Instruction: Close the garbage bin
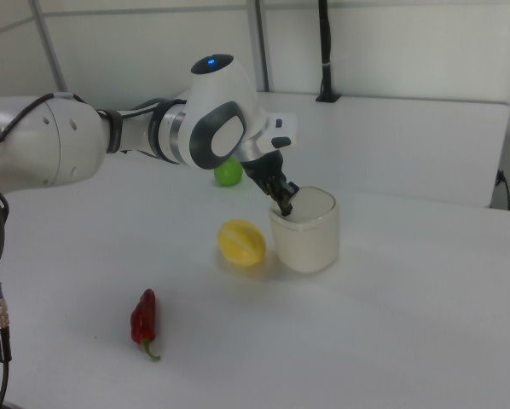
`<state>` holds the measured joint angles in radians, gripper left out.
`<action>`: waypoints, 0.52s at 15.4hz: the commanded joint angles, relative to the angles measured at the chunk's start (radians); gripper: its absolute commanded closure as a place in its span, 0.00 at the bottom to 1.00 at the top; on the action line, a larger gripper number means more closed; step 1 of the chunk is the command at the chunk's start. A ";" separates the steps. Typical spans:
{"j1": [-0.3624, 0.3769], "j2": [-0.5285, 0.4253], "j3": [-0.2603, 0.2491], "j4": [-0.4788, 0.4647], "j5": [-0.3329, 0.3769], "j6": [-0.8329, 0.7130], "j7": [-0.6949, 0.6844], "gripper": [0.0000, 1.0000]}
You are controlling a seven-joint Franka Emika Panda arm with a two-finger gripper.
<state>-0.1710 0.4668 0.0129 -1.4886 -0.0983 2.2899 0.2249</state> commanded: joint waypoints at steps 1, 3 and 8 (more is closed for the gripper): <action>0.005 0.003 -0.008 -0.035 -0.014 -0.003 -0.003 1.00; 0.005 0.003 -0.008 -0.035 -0.014 -0.003 -0.003 1.00; 0.010 -0.016 -0.008 -0.024 -0.006 -0.016 0.005 1.00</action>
<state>-0.1710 0.4666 0.0129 -1.4880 -0.0983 2.2899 0.2250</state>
